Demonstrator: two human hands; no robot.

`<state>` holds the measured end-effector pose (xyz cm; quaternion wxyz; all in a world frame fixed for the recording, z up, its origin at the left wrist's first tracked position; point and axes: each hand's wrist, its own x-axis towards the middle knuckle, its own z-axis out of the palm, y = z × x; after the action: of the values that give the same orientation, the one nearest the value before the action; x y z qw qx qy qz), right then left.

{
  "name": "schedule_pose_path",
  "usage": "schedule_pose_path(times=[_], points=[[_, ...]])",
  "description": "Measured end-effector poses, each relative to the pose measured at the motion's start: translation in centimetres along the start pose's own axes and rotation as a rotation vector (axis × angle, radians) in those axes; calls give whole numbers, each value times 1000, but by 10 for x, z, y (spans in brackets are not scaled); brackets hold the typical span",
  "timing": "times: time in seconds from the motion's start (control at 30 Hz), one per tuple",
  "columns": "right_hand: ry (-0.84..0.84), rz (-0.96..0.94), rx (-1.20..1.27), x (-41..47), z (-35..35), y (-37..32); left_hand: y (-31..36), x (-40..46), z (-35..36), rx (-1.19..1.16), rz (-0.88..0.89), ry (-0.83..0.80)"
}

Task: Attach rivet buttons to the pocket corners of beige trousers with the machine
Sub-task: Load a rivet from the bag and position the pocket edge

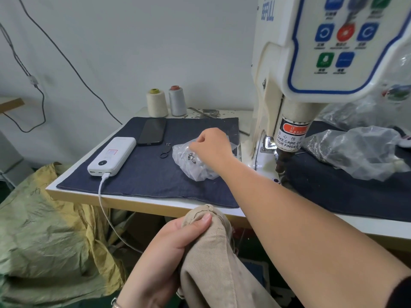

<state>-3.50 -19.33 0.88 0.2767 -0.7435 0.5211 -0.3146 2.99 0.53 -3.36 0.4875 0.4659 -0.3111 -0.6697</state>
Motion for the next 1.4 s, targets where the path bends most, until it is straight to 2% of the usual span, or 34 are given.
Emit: schedule_pose_path(times=[0.1,0.23,0.33,0.47,0.57,0.63,0.8,0.93,1.0,1.1,1.2,1.3,1.4], points=[[96,69,284,-6,-4,-2,1,1,0,17,0,15],[67,216,666,-12,-2,-2,3,2,-1,19,3,37],[40,288,752,-13,-3,0,3,3,-1,30,-15,50],[51,295,718,-13,-5,0,1,5,-3,26,-23,67],[72,236,695,-18,-9,-5,4,5,-2,-12,5,88],[74,168,691,-30,-13,-10,10,5,-1,59,44,191],[74,-41,700,-85,-22,-25,19,3,7,516,163,570],[33,-184,764,-134,-40,-24,26,-5,16,741,266,664],[97,-334,690,-153,-51,-20,28,-8,19,767,412,626],[301,-599,443,-171,-69,-6,32,-14,33,483,553,417],[496,-736,207,-179,-87,11,34,-22,48,240,474,206],[556,-815,59,-185,-100,26,32,-24,62,228,405,67],[582,-851,-32,-189,-110,37,26,-25,75,256,357,20]])
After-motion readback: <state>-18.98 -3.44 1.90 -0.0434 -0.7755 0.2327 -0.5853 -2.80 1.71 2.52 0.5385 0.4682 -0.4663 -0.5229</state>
